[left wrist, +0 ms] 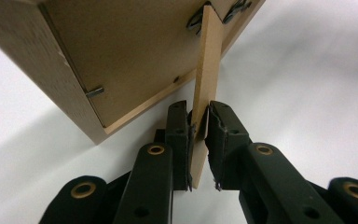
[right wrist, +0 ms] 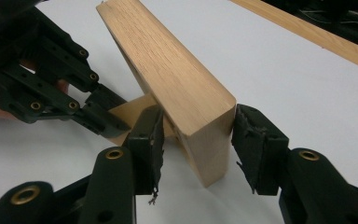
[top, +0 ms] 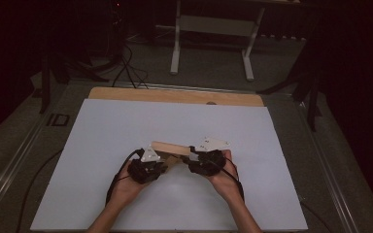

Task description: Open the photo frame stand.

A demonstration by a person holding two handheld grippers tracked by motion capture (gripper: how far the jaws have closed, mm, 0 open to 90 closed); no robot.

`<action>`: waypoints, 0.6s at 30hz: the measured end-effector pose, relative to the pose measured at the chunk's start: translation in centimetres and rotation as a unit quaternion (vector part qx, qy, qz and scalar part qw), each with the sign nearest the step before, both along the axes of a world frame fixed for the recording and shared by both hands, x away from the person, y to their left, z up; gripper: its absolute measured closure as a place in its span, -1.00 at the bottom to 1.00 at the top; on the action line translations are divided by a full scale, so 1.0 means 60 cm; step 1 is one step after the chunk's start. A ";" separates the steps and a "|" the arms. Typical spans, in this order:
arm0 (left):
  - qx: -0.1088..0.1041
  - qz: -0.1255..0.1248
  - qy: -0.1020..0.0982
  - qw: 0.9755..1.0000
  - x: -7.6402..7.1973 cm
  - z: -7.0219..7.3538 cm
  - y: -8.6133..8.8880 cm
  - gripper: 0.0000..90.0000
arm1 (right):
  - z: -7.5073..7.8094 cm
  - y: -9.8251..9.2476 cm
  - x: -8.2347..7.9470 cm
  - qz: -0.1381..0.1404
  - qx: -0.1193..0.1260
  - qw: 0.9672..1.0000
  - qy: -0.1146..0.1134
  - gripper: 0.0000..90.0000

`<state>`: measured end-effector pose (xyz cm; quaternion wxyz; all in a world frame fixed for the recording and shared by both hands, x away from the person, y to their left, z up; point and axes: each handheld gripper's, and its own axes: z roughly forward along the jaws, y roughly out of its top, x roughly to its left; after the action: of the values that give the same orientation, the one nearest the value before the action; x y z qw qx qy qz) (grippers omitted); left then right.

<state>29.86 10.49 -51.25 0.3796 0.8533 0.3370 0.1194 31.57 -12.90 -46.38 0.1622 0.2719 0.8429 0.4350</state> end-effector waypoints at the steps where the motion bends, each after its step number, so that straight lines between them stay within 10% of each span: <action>1: 0.002 -0.002 0.001 1.000 -0.001 0.000 0.000 0.75 | 0.000 0.000 -0.002 0.001 0.000 1.000 0.001 0.18; 18: 0.024 -0.010 -0.004 1.000 -0.015 -0.007 -0.004 0.72 | -0.008 -0.005 -0.023 0.017 0.000 1.000 0.004 0.12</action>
<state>28.96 10.24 -51.66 0.3618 0.8650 0.3240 0.1265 30.19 -13.18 -46.84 0.1519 0.2592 0.8479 0.4369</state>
